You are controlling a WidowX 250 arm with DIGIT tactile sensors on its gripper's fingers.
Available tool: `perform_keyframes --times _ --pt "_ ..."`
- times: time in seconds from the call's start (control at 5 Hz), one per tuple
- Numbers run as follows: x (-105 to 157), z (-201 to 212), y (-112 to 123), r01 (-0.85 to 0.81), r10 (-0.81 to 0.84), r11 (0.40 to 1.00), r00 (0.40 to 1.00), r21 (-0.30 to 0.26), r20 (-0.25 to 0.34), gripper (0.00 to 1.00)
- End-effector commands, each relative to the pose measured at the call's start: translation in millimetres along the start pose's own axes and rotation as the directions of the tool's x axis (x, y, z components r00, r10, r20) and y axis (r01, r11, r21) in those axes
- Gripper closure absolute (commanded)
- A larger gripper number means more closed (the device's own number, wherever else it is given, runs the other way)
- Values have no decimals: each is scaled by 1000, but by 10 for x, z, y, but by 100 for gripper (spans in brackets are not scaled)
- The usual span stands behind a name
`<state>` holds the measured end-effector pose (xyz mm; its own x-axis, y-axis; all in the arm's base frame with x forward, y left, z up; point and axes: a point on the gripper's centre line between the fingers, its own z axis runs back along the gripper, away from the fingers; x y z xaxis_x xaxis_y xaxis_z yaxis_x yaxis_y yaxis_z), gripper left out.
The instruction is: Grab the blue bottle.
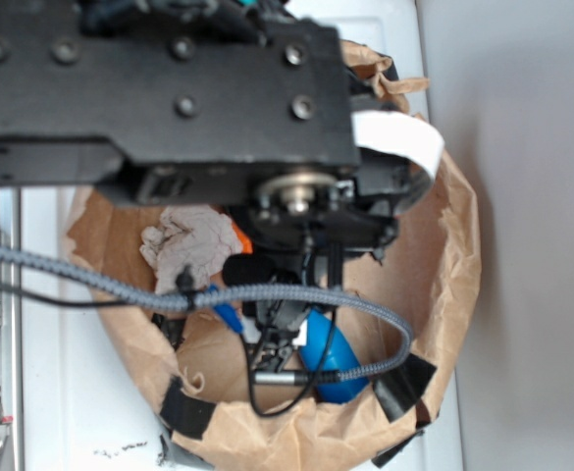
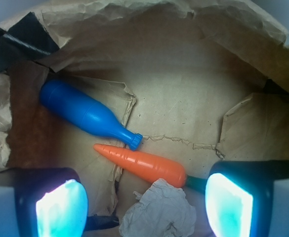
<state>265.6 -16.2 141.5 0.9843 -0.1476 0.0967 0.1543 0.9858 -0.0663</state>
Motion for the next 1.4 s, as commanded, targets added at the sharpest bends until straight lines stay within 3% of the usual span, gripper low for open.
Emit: perform_keyframes --times 0.0,0.4,0.6,0.8,1.2 --pt "57 -2 62 120 -114 991 988 -52 105 0" --pt "12 -361 63 319 -302 941 943 -112 142 0" --pt "-21 -550 -8 364 -349 926 926 -95 145 0" --pt "17 -669 -191 412 -394 905 905 -103 159 0" --pt "140 -653 -500 504 -463 854 851 -133 249 0"
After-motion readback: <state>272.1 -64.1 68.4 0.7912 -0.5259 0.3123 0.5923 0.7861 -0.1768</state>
